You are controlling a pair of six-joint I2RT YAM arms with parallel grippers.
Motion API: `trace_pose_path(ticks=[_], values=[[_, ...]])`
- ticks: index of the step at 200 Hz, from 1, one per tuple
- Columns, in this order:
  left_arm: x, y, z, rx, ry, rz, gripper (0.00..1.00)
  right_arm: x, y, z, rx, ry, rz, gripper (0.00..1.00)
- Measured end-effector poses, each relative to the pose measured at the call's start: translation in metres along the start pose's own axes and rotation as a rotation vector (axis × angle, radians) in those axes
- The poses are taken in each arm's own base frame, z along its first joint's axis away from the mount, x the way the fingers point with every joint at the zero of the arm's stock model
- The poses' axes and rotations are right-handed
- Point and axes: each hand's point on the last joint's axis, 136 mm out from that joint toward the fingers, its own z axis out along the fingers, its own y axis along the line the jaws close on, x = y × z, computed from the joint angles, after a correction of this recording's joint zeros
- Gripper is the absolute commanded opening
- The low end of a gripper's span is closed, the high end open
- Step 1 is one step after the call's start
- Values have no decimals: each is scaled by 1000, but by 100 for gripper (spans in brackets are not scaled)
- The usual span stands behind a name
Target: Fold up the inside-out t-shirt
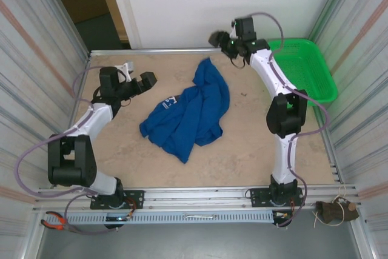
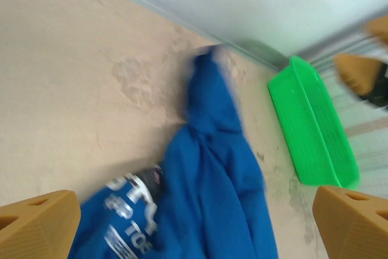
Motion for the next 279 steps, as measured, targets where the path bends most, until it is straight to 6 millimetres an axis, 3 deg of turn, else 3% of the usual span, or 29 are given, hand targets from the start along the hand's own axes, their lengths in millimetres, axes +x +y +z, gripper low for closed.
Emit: trace_pose_path(ticks=[9, 22, 40, 52, 71, 91, 115, 132, 167, 190, 197, 204, 215, 221, 239, 258, 279], values=[[12, -19, -4, 5, 24, 37, 99, 28, -21, -2, 46, 53, 16, 71], [35, -54, -8, 25, 55, 118, 99, 67, -37, -21, 85, 104, 25, 72], [82, -100, -16, 62, 116, 236, 99, 104, -36, -62, 78, 106, 8, 75], [114, -114, -19, 65, 161, 286, 99, 126, -28, -92, 55, 81, -24, 76], [161, -104, -21, -16, 231, 343, 99, 163, -23, -120, 23, 55, -76, 78], [197, -80, -21, -122, 297, 375, 99, 219, -43, -122, 55, 112, -96, 79], [214, -53, -15, -234, 329, 380, 99, 283, -81, -112, 164, 218, -109, 79], [221, -37, -8, -303, 344, 382, 99, 308, -91, -106, 205, 253, -115, 79], [233, -14, 3, -392, 371, 393, 98, 334, -96, -82, 239, 286, -98, 74], [240, -5, 10, -415, 384, 389, 87, 347, -100, -63, 272, 320, -97, 66], [242, -3, 13, -418, 388, 389, 78, 348, -100, -58, 275, 325, -92, 53], [244, -1, 16, -421, 392, 390, 62, 349, -98, -53, 275, 326, -88, 36], [247, 2, 21, -424, 397, 387, 23, 350, -97, -49, 272, 328, -87, 7], [250, 4, 23, -424, 404, 390, 0, 350, -97, -48, 272, 328, -87, 0], [255, 8, 26, -429, 422, 406, 0, 348, -95, -51, 262, 321, -84, 0], [243, 2, 21, -412, 399, 422, 0, 335, -86, -69, 234, 299, -90, 0], [194, -20, 3, -362, 283, 379, 0, 306, -62, -103, 158, 236, -112, 0]])
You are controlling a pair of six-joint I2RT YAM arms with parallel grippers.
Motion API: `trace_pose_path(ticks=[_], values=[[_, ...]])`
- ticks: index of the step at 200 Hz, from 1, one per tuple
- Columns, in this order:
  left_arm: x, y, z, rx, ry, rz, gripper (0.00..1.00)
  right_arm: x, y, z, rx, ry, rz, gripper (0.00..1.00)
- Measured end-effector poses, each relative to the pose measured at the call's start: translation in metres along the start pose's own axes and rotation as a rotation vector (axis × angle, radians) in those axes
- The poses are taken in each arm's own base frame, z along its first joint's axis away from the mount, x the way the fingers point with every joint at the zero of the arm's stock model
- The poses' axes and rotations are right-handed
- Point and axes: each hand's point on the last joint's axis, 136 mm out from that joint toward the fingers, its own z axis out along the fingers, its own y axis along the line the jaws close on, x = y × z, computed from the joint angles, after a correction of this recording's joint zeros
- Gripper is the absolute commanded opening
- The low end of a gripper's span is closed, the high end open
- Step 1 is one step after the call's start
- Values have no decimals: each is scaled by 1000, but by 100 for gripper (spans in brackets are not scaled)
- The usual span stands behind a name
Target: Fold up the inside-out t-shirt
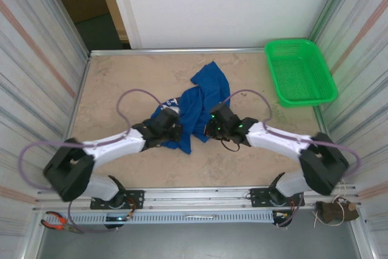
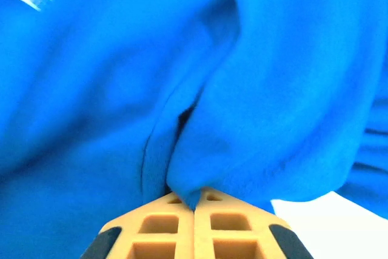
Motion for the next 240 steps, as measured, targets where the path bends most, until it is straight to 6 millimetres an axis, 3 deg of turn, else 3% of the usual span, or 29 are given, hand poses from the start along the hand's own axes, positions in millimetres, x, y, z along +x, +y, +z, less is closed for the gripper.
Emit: trace_pose_path(ticks=[29, 47, 55, 64, 72, 93, 111, 125, 139, 153, 193, 212, 240], values=[[-101, 28, -78, 59, -271, -146, 0, -46, 32, -83, -124, -145, -41, 0], [-149, 55, -112, 75, -384, -219, 0, -76, 51, -131, -194, -235, -57, 0], [-164, 68, -119, 72, -408, -242, 17, -89, 56, -150, -220, -273, -58, 0], [-176, 81, -117, 70, -408, -257, 45, -101, 59, -164, -239, -300, -56, 0], [-184, 90, -111, 71, -396, -271, 60, -111, 59, -170, -243, -316, -48, 0], [-189, 119, -68, 71, -299, -319, 70, -132, 46, -160, -213, -310, -14, 0], [-169, 139, -31, 75, -194, -374, 75, -139, 28, -130, -167, -243, 28, 0], [-153, 143, -20, 79, -147, -395, 78, -139, 14, -107, -136, -186, 60, 0], [-142, 128, -20, 105, -128, -378, 80, -138, 7, -95, -126, -149, 80, 0], [-134, 99, -23, 149, -121, -324, 83, -136, 6, -92, -136, -132, 82, 0], [-108, -18, -23, 345, -132, -44, 85, -136, 13, -96, -183, -134, 72, 0], [-95, -57, -11, 396, -132, 80, 86, -135, 11, -96, -190, -131, 76, 0], [-76, -91, 21, 413, -131, 208, 91, -134, 9, -95, -192, -127, 81, 0]])
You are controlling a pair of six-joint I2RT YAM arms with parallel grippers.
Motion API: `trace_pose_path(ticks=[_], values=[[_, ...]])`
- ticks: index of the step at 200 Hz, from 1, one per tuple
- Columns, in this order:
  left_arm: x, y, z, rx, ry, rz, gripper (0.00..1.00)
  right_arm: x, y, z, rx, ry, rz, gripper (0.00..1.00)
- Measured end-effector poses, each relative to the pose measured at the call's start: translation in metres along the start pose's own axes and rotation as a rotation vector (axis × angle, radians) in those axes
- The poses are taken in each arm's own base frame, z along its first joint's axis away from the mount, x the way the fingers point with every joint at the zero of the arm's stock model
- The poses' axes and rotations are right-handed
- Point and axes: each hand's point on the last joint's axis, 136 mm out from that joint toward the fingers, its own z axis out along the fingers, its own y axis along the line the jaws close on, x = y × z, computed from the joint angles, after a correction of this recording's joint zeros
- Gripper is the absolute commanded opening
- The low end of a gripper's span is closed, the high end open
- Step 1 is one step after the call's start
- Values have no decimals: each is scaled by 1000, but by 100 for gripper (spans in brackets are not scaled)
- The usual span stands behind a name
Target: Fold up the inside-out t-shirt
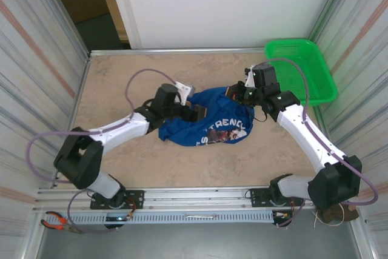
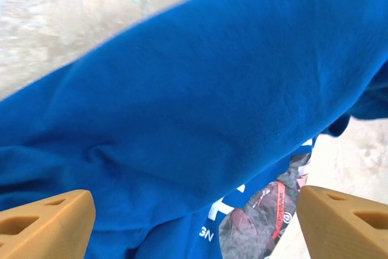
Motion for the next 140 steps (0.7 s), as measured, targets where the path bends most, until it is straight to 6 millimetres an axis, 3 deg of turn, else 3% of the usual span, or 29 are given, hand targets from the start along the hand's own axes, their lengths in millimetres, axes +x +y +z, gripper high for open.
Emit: trace_pose_path(ticks=[37, 49, 66, 84, 97, 107, 126, 140], values=[[9, -20, 36, -27, -35, 171, 91, 0, 4, -1, -21, 4, -4, 0], [8, -24, 46, -41, -43, 203, 86, 1, 6, -2, -30, 6, -6, 0], [2, -19, 59, -75, -61, 230, 58, 0, 8, -4, -43, 8, -5, 0], [-4, -10, 62, -88, -68, 224, 15, -6, 4, -7, -47, -2, 10, 0], [-11, -5, 57, -68, -78, 210, 2, -15, -3, -10, -44, -17, 31, 0], [-19, -3, 48, -43, -89, 200, 0, -24, -11, -10, -37, -34, 50, 14], [-42, -6, 17, 46, -127, 155, 0, -40, -28, 3, -14, -44, 84, 59], [-61, -15, -11, 129, -163, 124, 0, -52, -39, 19, 9, -42, 105, 67]])
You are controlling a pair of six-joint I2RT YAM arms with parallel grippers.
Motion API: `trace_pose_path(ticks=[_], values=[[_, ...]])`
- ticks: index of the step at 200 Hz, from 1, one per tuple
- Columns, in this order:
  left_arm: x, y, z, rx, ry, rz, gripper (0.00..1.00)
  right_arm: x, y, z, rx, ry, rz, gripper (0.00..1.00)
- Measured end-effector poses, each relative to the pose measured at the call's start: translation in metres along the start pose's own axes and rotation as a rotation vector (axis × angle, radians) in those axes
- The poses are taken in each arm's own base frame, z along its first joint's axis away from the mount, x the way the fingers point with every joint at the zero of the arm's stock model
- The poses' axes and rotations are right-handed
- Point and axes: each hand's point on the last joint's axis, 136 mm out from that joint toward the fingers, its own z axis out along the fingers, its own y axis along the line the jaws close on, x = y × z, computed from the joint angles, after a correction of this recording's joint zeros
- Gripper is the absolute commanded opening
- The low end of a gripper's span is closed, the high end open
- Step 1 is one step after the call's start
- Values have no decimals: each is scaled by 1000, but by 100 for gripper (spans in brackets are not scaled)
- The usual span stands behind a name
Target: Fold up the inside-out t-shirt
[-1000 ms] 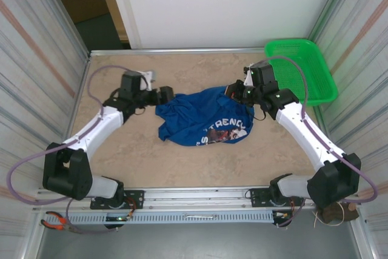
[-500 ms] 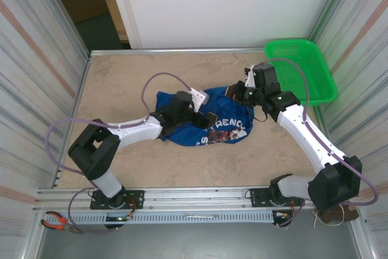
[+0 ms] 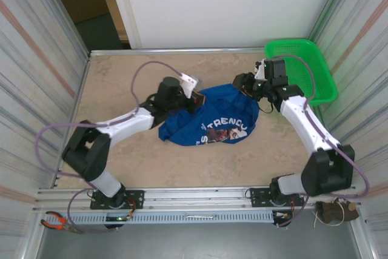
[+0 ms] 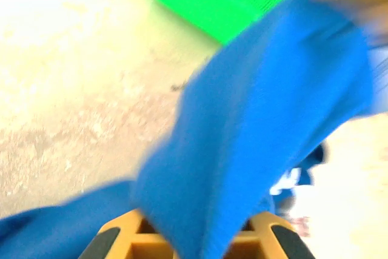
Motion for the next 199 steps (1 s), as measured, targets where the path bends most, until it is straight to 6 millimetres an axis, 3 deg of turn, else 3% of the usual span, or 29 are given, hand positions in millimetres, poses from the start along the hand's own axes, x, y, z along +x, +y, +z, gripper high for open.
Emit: trace_pose_path(ticks=[18, 20, 22, 24, 57, 86, 109, 143, 179, 199], values=[[-19, -14, -25, 91, -23, -50, 0, -8, -12, 19, 29, 3, -2, 76], [-20, -16, -27, 100, -21, -56, 0, -8, -12, 20, 31, 2, -5, 83], [-20, -17, -29, 110, -20, -62, 0, -8, -13, 21, 34, 4, -8, 96], [-21, -20, -30, 121, -18, -68, 0, -8, -14, 21, 37, 3, -4, 100], [-12, -43, -43, 247, 56, -172, 0, 9, -1, 5, 12, -58, -90, 99], [-5, -44, -51, 279, 100, -234, 0, 53, 24, -27, -75, -104, -201, 99], [-2, -40, -58, 290, 107, -255, 0, 89, 36, -37, -147, -98, -308, 99], [4, -36, -64, 303, 126, -282, 0, 113, 13, -19, -116, -55, -391, 93], [4, -42, -68, 331, 135, -285, 0, 115, 2, 7, -74, -18, -432, 89], [2, -45, -71, 340, 131, -281, 0, 112, 8, 22, -73, 8, -453, 83]])
